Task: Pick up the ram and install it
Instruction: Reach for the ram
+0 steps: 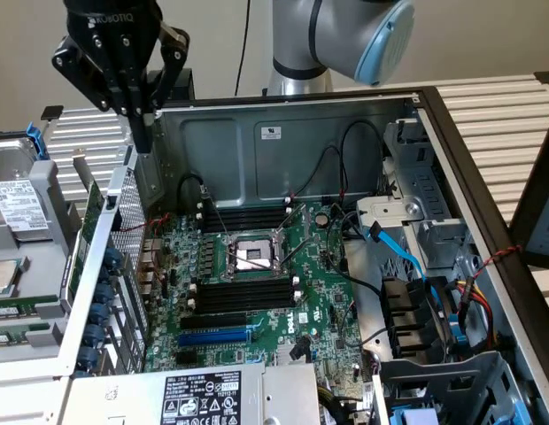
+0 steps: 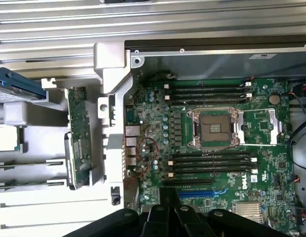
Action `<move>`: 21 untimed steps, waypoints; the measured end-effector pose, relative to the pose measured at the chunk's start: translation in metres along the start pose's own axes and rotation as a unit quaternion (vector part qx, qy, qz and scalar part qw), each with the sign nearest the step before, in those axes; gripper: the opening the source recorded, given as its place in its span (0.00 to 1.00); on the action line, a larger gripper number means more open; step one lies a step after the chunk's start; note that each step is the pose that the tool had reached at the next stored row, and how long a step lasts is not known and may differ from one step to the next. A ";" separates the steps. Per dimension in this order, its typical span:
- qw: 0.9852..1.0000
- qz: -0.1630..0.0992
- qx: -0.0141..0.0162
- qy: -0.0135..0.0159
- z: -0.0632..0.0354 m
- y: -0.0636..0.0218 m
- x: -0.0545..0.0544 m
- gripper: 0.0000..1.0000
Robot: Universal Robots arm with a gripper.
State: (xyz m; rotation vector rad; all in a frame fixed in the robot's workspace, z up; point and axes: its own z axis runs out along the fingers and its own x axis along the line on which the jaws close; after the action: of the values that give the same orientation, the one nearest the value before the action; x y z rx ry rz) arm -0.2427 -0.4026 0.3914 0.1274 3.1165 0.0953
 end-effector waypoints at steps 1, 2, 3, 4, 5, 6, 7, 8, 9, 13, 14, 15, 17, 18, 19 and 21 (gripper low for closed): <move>1.000 0.000 0.000 0.000 -0.0001 -0.0005 0.004 0.11; 1.000 0.000 0.000 0.000 -0.0001 -0.0011 0.009 0.11; 1.000 0.000 0.000 0.000 -0.0002 -0.0015 0.014 0.11; 1.000 0.000 0.000 0.000 -0.0002 -0.0020 0.018 0.11; 1.000 0.000 0.000 0.000 -0.0002 -0.0024 0.022 0.11; 1.000 0.000 0.000 0.000 -0.0003 -0.0028 0.027 0.11; 1.000 0.000 0.000 0.000 -0.0003 -0.0032 0.032 0.11; 1.000 0.000 0.000 0.000 -0.0004 -0.0036 0.036 0.11; 1.000 0.000 0.000 0.000 -0.0004 -0.0040 0.041 0.11; 1.000 0.000 0.000 0.000 -0.0003 -0.0055 0.059 0.11; 1.000 0.000 0.000 0.000 -0.0001 -0.0058 0.063 0.11; 1.000 0.000 0.000 0.001 0.0001 -0.0062 0.068 0.11; 1.000 0.000 0.000 0.001 0.0008 -0.0070 0.077 0.11; 1.000 0.000 0.000 0.001 0.0010 -0.0074 0.082 0.11; 1.000 0.000 0.000 0.002 0.0013 -0.0078 0.086 0.11; 1.000 0.000 0.000 0.003 0.0016 -0.0086 0.095 0.11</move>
State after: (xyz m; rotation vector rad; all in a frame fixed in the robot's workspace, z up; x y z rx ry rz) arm -0.3382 -0.4032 0.3875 0.1277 3.1219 0.0954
